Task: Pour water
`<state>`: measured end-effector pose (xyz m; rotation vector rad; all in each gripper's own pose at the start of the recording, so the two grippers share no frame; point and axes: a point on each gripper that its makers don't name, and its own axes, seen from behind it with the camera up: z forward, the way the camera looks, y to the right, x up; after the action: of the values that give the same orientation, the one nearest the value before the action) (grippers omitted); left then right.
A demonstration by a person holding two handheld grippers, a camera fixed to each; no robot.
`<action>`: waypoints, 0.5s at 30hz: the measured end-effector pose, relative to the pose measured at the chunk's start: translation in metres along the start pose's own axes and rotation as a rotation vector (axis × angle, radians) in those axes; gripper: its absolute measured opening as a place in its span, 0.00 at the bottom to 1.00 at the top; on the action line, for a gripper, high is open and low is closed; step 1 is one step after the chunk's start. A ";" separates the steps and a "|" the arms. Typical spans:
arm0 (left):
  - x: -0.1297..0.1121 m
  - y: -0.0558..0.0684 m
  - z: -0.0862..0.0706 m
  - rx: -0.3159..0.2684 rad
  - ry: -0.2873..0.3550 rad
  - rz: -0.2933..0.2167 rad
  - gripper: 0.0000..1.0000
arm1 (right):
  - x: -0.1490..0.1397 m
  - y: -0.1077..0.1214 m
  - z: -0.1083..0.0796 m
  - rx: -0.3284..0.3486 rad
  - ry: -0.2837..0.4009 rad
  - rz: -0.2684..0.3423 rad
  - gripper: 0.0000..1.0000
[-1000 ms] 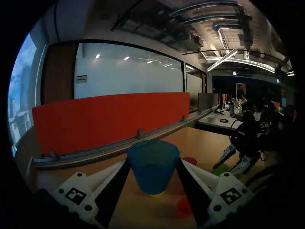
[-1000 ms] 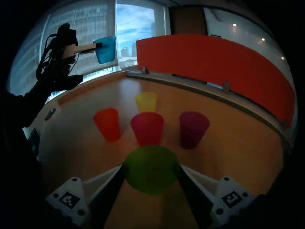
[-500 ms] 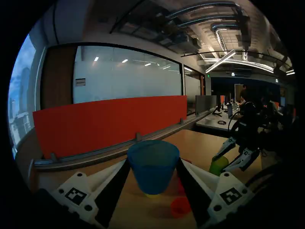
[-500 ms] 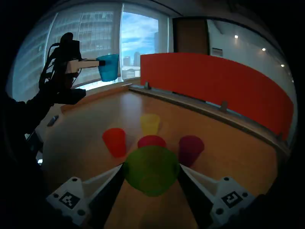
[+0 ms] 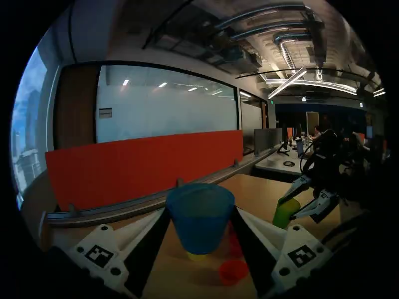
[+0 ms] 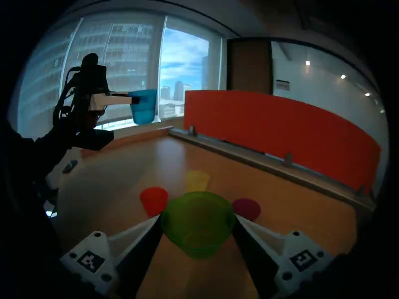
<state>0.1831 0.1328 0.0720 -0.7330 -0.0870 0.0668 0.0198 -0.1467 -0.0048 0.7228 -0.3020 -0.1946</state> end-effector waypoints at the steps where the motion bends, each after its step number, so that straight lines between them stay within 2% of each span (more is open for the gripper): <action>1: 0.001 0.001 -0.001 0.001 0.005 -0.001 0.85 | 0.002 0.000 0.000 0.001 0.007 0.003 0.94; 15: 0.019 0.007 -0.010 0.003 0.076 -0.003 0.85 | 0.027 -0.005 -0.009 0.002 0.091 0.013 0.94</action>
<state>0.2033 0.1330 0.0611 -0.7312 -0.0156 0.0358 0.0480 -0.1529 -0.0090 0.7295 -0.2203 -0.1484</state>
